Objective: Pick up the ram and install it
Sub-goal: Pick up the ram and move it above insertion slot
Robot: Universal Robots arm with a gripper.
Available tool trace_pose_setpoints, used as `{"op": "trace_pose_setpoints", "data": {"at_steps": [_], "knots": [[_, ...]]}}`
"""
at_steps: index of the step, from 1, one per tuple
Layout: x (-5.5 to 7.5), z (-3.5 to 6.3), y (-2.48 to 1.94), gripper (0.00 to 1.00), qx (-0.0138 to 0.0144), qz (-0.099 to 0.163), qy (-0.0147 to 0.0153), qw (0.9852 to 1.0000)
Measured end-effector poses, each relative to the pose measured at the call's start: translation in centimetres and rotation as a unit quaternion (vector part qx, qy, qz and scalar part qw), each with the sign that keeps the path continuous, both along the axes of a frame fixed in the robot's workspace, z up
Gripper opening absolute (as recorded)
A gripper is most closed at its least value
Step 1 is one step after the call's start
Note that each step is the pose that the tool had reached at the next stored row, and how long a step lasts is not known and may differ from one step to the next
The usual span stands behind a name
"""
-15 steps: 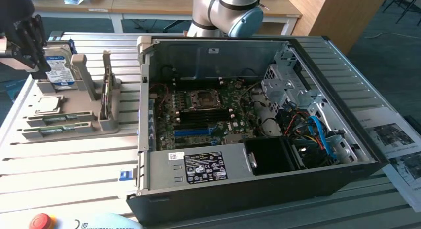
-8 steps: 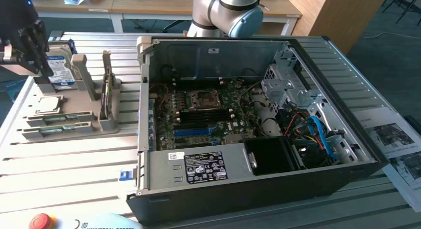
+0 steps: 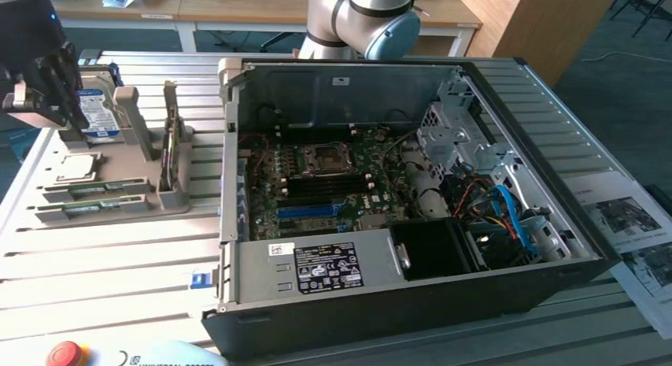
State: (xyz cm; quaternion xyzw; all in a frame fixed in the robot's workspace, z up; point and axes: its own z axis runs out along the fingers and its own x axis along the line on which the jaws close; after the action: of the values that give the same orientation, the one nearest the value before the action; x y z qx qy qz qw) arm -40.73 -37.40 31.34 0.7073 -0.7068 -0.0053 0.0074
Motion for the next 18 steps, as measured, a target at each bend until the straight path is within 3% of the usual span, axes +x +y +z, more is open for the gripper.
{"op": "trace_pose_setpoints", "data": {"at_steps": [18], "knots": [[0.0, -3.04, 0.0, 0.3, 0.0, 0.005, 0.0, 1.0]]}}
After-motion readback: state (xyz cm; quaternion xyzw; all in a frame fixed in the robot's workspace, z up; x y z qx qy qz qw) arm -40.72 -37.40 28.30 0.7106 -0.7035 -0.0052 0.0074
